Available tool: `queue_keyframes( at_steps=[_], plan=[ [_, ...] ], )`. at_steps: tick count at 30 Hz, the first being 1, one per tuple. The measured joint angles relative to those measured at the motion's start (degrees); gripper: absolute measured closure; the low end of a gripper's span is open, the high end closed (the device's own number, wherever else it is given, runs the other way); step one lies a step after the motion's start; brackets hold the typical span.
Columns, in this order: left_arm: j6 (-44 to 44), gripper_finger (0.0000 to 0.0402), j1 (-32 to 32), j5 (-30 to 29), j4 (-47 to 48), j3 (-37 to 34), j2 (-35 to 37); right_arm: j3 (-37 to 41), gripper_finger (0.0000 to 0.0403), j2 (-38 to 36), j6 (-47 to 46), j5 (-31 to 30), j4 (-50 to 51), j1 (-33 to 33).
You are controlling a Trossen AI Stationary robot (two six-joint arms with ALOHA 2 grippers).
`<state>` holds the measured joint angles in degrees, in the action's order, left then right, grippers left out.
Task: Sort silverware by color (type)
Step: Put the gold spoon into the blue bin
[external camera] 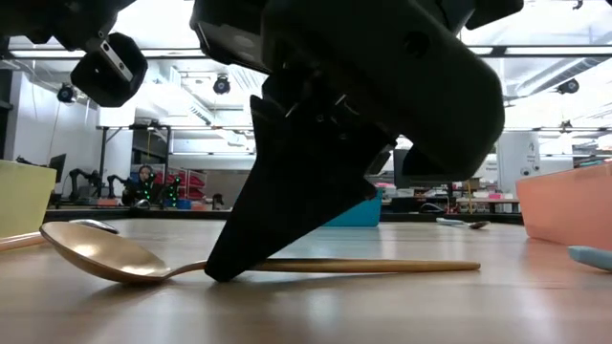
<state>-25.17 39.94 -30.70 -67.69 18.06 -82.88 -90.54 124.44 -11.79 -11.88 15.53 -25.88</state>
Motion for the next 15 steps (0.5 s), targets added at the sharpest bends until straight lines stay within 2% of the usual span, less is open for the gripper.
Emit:
queue_keyframes(
  at_steps=[7,15],
  plan=[
    [6.87,0.0402,-0.02,-0.35,-0.62,0.0,1.87,1.21,0.0383,-0.04,0.9,1.11,-0.74,0.43],
    [14.29,0.0402,-0.02,-0.37,-0.52,0.0,6.5,0.23,0.039,-0.31,1.11,1.77,0.34,0.7]
  ],
)
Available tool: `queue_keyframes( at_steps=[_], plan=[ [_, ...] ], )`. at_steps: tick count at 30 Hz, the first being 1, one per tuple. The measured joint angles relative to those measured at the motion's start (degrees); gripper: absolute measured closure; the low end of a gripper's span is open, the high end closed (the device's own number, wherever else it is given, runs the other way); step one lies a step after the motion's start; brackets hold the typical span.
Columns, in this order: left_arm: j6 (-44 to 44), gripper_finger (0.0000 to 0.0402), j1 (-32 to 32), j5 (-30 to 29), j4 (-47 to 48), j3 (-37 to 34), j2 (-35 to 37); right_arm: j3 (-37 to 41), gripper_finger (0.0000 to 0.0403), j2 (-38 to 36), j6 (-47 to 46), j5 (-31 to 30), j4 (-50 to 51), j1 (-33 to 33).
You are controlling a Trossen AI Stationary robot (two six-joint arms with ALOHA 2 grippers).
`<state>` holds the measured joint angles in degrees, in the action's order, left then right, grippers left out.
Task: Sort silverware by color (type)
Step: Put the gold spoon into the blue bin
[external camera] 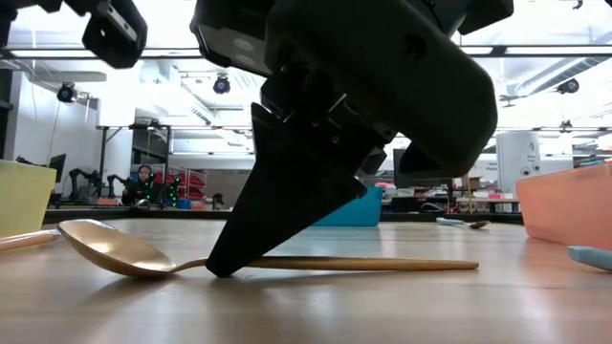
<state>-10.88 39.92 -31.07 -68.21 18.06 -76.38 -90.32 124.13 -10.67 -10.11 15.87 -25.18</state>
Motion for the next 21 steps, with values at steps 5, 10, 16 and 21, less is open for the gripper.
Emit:
queue_keyframes(
  at_steps=[5,10,16,21],
  plan=[
    [7.4,0.0402,-0.12,-0.11,0.14,0.0,3.8,-2.06,0.039,-1.57,0.91,0.02,5.49,0.66],
    [11.98,0.0402,-1.4,-0.11,4.87,0.0,9.19,-6.07,0.0391,-4.77,0.88,-0.33,15.6,2.07],
    [12.35,0.0402,-5.54,-0.04,18.37,0.0,17.56,-11.06,0.0391,-7.24,4.25,-0.11,26.08,4.78],
    [15.01,0.0402,-9.14,0.56,26.37,0.0,24.13,-14.96,0.0391,-10.27,7.84,-0.17,33.95,8.71]
  ],
)
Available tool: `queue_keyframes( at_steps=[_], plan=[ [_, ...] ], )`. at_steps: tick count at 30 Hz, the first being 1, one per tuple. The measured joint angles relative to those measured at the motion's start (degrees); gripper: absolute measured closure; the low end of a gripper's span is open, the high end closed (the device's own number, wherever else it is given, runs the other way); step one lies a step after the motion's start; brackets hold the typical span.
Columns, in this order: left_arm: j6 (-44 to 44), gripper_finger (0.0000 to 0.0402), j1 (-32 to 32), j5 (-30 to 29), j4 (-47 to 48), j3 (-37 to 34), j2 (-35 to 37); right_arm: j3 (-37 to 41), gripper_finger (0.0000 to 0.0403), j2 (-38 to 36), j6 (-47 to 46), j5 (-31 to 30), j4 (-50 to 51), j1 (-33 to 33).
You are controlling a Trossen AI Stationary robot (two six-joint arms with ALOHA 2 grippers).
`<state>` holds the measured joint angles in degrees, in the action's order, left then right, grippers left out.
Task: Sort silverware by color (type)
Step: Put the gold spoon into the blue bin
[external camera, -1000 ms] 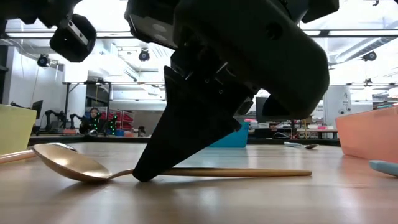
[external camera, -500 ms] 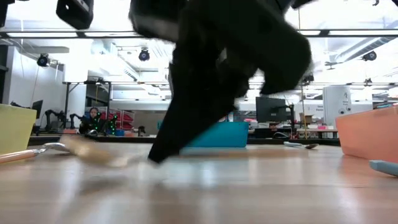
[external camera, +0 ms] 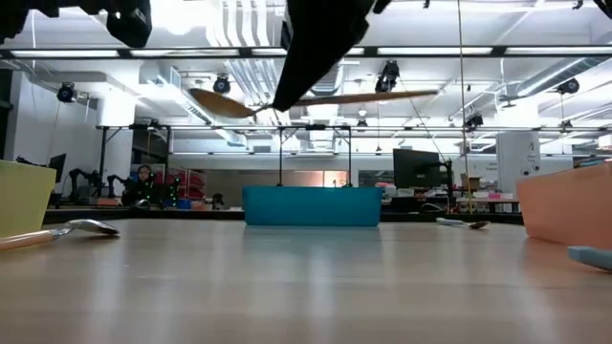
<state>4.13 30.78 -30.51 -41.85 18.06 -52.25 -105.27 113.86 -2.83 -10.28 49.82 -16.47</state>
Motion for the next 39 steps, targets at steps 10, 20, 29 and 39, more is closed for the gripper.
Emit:
queue_keyframes(
  at_steps=[10,20,29,39],
  plan=[
    [7.89,0.0402,-7.65,3.04,2.74,0.02,7.82,-8.04,0.0391,-5.44,7.69,0.21,7.42,11.23],
    [20.63,0.0402,-17.45,2.52,3.91,0.02,10.66,-11.74,0.0391,-5.75,13.59,4.76,8.22,26.15],
    [31.69,0.0402,-23.61,-7.29,3.71,0.02,12.72,-11.72,0.0391,-2.59,14.64,8.06,2.84,38.06],
    [34.56,0.0402,-25.4,-10.54,3.91,0.02,14.56,-11.65,0.0391,3.4,14.72,11.83,-8.2,43.28]
  ],
)
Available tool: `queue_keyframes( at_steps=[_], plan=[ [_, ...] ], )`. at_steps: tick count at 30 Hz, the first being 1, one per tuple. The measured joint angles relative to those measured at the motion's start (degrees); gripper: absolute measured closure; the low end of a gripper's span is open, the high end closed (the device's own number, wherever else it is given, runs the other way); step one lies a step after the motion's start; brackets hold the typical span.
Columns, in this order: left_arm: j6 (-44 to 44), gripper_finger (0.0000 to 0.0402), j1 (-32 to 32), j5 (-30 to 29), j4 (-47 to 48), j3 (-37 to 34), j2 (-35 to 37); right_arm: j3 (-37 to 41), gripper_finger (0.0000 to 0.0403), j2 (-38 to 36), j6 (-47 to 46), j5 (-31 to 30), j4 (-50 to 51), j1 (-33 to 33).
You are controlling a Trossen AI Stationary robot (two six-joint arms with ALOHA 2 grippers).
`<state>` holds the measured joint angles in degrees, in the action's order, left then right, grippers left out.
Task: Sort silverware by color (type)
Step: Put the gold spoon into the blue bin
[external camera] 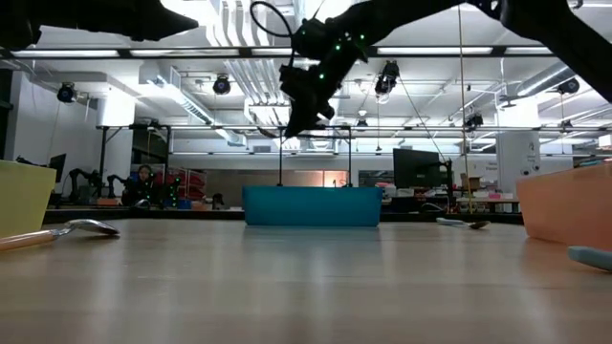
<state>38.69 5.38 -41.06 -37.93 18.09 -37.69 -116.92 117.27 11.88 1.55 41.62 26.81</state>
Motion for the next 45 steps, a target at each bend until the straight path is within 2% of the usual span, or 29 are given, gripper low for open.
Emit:
queue_keyframes(
  at_steps=[7,15,18,25,45],
  plan=[
    [1.31,0.0402,-0.01,-4.85,0.07,0.0,0.47,-0.02,0.0391,3.17,-2.7,0.01,-3.48,0.84],
    [1.31,0.0402,0.03,-4.92,0.37,0.0,0.59,0.0,0.039,7.8,-7.42,-1.14,-3.02,1.0],
    [1.31,0.0402,0.03,-4.92,0.43,0.0,0.57,0.04,0.039,8.62,-8.2,-3.17,-1.9,0.98],
    [1.31,0.0402,0.03,-4.92,0.42,0.0,0.57,0.09,0.039,10.03,-10.86,-3.18,-0.62,1.11],
    [1.3,0.0402,0.05,-4.92,0.38,0.0,0.57,0.13,0.039,13.61,-11.89,-3.13,-0.59,1.11]
  ],
)
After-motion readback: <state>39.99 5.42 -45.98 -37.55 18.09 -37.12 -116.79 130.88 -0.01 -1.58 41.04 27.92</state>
